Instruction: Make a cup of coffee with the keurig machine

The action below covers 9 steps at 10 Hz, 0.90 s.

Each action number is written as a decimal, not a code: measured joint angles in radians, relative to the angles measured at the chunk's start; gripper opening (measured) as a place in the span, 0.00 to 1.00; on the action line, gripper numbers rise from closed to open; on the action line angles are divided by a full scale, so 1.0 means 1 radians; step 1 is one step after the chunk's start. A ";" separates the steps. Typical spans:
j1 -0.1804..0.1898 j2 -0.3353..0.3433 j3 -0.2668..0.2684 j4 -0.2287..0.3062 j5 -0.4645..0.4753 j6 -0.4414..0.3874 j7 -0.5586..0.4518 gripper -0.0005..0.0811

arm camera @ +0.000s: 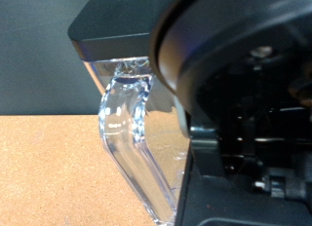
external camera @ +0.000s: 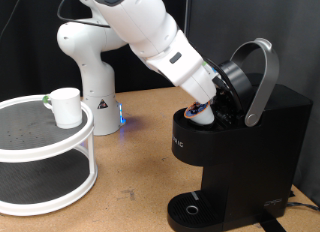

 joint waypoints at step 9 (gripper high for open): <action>0.006 -0.005 0.034 -0.034 0.063 0.067 -0.038 0.99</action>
